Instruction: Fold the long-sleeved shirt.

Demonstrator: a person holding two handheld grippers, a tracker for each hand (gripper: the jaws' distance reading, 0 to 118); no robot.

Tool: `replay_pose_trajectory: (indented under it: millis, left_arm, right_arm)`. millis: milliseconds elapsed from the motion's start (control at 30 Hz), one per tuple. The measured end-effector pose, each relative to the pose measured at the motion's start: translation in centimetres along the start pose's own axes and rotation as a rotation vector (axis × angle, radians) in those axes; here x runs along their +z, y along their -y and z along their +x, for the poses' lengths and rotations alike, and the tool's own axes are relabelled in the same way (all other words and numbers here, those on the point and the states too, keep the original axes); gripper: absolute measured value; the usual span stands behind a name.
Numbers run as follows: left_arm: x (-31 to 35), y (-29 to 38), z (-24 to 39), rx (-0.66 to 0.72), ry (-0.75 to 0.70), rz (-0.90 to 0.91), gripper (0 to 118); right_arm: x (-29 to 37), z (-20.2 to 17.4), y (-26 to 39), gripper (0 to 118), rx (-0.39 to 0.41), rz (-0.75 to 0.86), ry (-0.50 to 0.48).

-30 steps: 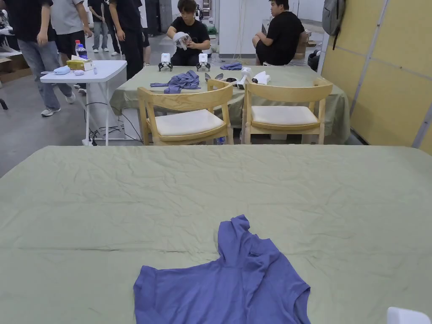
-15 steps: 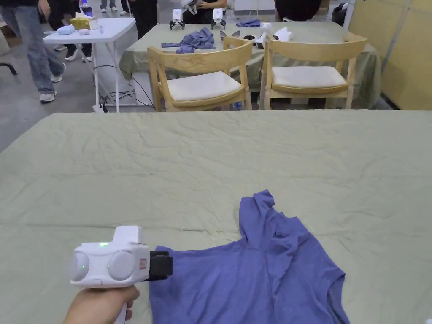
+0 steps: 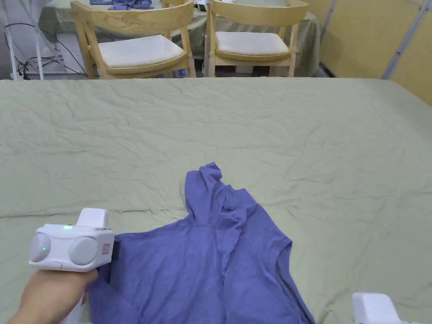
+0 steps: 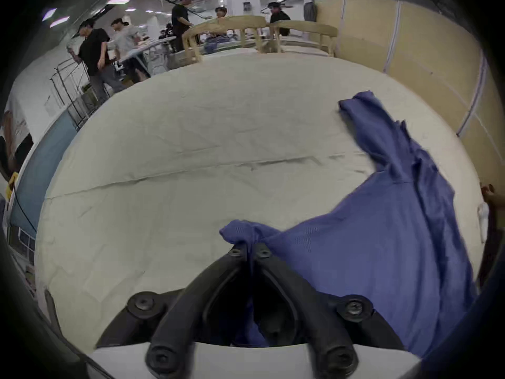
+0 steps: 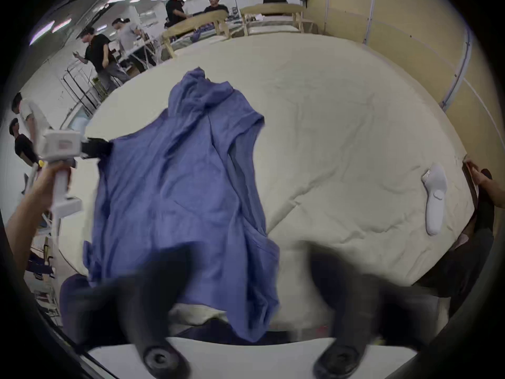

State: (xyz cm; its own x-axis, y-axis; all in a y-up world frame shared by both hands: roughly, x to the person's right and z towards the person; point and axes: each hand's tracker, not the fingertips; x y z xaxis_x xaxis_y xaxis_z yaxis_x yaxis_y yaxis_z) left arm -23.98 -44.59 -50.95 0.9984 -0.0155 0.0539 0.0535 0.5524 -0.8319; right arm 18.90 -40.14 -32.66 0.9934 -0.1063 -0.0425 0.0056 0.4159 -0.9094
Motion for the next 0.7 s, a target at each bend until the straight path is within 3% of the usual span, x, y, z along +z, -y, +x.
replay_pose_trajectory:
  millis: [33, 67, 167, 200, 233, 267, 300, 367, 400, 500, 600, 700]
  left_arm:
    - [0.8, -0.4, -0.5, 0.024, 0.000, 0.054, 1]
    - [1.8, -0.4, -0.7, 0.073, 0.021, 0.067, 1]
    - [4.7, -0.6, -2.1, 0.127, 0.056, 0.104, 1]
    - [6.1, -0.3, -1.8, 0.122, 0.056, 0.114, 1]
    - [7.1, -0.3, -2.0, 0.120, 0.053, 0.128, 1]
    - [8.0, -0.2, -2.4, 0.125, 0.051, 0.137, 1]
    - [8.9, -0.2, -2.9, 0.139, 0.053, 0.143, 1]
    - [10.8, 0.1, -3.2, 0.192, 0.082, 0.147, 1]
    - [11.8, 0.2, -3.6, 0.218, 0.092, 0.153, 1]
    - [15.7, 0.7, -4.7, 0.277, 0.133, 0.191, 1]
    - [19.5, 1.0, -5.4, 0.348, 0.171, 0.240, 1]
    - [21.0, 1.3, -5.1, 0.309, 0.146, 0.259, 1]
  right_arm:
    - [-0.6, -0.1, 0.3, 115, 0.007, -0.020, 0.040]
    - [-0.2, 0.0, 0.4, 110, 0.025, 0.068, 0.003]
    - [-1.4, 0.2, 0.5, 109, 0.067, -0.034, 0.043]
    - [-2.0, 0.3, 0.5, 101, 0.078, -0.100, 0.016]
    - [-3.0, -0.1, 0.9, 71, 0.082, -0.159, -0.020]
    - [-3.5, -0.1, 1.1, 33, 0.070, -0.194, -0.061]
    - [-3.8, 0.0, 1.2, 9, 0.061, -0.225, -0.062]
    - [-3.3, 0.0, 1.3, 9, 0.016, -0.182, -0.108]
    - [-2.0, -0.2, 1.4, 9, 0.014, -0.134, -0.081]
    - [3.4, -1.7, 1.5, 9, 0.089, 0.108, -0.164]
    - [8.1, -2.6, 0.8, 9, 0.105, 0.259, -0.224]
    - [9.6, -3.3, -0.9, 9, 0.128, 0.279, -0.235]
